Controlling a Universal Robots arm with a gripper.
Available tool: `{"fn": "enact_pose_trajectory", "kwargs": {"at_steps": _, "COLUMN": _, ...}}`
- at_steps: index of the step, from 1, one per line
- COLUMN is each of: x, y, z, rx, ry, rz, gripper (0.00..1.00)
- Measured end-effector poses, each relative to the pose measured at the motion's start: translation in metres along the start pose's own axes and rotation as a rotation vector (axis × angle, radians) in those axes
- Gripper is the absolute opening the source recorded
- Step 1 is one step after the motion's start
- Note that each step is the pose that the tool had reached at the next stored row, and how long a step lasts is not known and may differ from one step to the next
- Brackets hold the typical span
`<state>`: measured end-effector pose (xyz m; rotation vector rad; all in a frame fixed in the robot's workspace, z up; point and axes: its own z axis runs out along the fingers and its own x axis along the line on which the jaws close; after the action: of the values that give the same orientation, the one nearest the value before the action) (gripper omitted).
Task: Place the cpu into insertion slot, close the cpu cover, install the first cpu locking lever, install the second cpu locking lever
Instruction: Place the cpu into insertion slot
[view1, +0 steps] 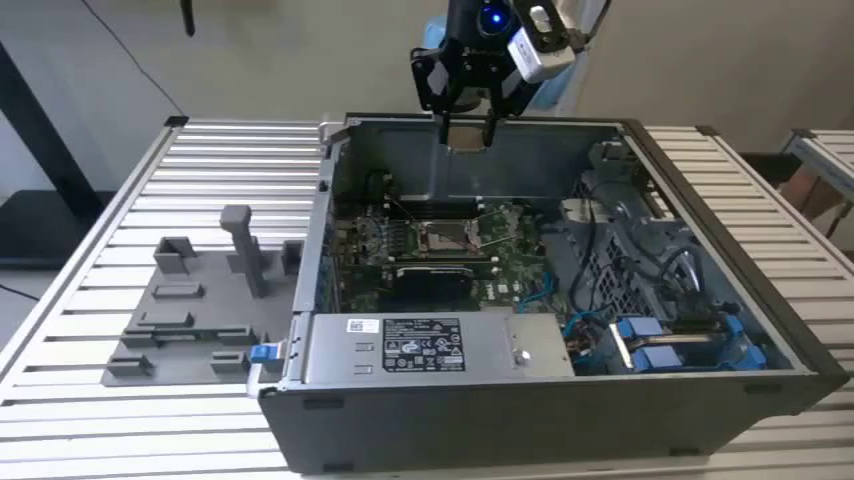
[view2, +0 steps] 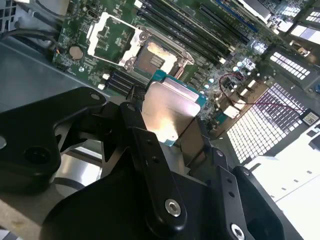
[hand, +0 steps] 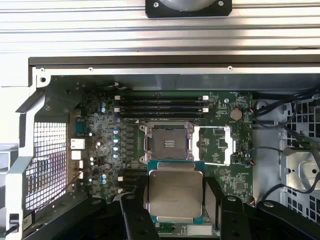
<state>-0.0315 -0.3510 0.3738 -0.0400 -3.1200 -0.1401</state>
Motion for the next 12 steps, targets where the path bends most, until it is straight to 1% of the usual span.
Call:
{"fn": "enact_pose_trajectory", "kwargs": {"at_steps": 5, "x": 0.0, "y": 0.0, "z": 0.0, "rx": 0.0001, "ry": 0.0002, "rz": 0.003, "gripper": 0.55}}
{"fn": "enact_pose_trajectory", "kwargs": {"at_steps": 7, "x": 0.0, "y": 0.0, "z": 0.0002, "rx": -0.0001, "ry": 0.0058, "rz": 0.014, "gripper": 0.55}}
{"fn": "enact_pose_trajectory", "kwargs": {"at_steps": 10, "x": -0.0003, "y": 0.0, "z": 0.0007, "rx": 0.0003, "ry": 0.0189, "rz": 0.022, "gripper": 0.55}}
{"fn": "enact_pose_trajectory", "kwargs": {"at_steps": 12, "x": -0.0005, "y": -0.0001, "z": 0.0011, "rx": 0.0006, "ry": 0.0209, "rz": 0.018, "gripper": 0.55}}
